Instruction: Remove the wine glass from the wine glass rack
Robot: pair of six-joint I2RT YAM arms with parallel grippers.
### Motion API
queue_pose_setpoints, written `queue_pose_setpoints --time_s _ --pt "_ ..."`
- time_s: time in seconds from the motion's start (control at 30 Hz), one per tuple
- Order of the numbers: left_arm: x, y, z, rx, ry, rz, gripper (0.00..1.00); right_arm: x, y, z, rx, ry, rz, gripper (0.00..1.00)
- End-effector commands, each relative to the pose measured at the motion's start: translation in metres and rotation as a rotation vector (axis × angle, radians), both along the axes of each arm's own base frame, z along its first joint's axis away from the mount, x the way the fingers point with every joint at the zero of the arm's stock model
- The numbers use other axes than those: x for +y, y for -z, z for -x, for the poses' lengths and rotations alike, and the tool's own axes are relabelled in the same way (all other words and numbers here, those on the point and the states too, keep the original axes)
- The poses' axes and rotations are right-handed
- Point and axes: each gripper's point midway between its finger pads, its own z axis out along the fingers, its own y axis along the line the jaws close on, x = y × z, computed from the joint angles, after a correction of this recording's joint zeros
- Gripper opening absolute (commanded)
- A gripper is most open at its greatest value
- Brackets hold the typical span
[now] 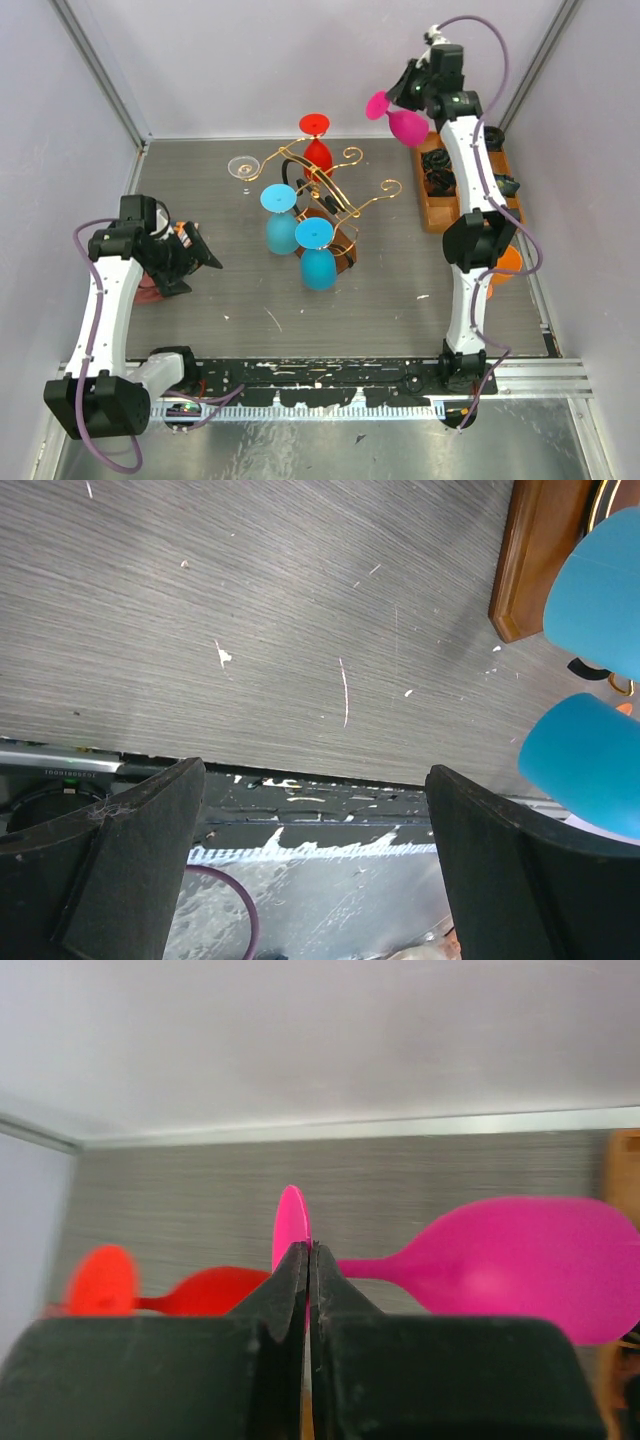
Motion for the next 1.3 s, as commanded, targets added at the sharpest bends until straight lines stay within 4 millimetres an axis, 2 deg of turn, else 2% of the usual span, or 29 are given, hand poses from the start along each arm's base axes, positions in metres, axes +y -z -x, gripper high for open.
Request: queue_pose_setpoints --time_s 0.0,0.2,0.33,0.4,0.53,0.7,0.77,0.9,0.93,1.17,1.23,1.27 --pt "-0.001 0.001 -0.006 -0.007 -0.006 0.010 0.98 -0.015 0.032 -0.007 -0.029 0.083 0.403 0.01" --pt "-0.002 0.003 -0.004 0.004 -0.012 0.015 0.98 -0.042 0.063 -0.027 -0.025 0.172 0.639 0.01" --pt "-0.003 0.004 -0.003 0.009 -0.011 0.025 0.98 -0.066 0.083 -0.035 0.000 0.241 0.792 0.01" --pt "-0.003 0.005 -0.004 0.012 -0.012 0.025 0.98 -0.072 0.090 -0.036 0.001 0.256 0.882 0.01" --pt "-0.007 0.009 -0.007 0.027 -0.020 0.048 0.98 -0.075 0.096 -0.037 -0.027 0.281 1.078 0.01" --pt "-0.010 0.011 -0.009 0.032 -0.023 0.068 0.98 -0.077 0.105 -0.045 -0.067 0.267 1.200 0.01" --pt "-0.009 0.010 -0.009 0.029 -0.023 0.065 0.98 -0.079 0.102 -0.048 -0.118 0.259 1.257 0.01" --pt "-0.011 0.008 -0.009 0.023 -0.023 0.073 0.98 -0.089 0.106 -0.050 -0.214 0.245 1.291 0.01" --pt "-0.011 0.007 -0.009 0.023 -0.023 0.074 0.98 -0.094 0.112 -0.049 -0.225 0.235 1.293 0.01" --pt "-0.011 0.007 -0.010 0.023 -0.021 0.074 0.98 -0.140 0.110 -0.057 -0.335 0.225 1.228 0.01" --pt "-0.010 0.008 -0.012 0.023 -0.022 0.075 0.98 -0.145 0.113 -0.057 -0.386 0.193 1.268 0.01" --pt "-0.011 0.008 -0.013 0.026 -0.019 0.078 0.98 -0.143 0.122 -0.054 -0.413 0.158 1.287 0.01"
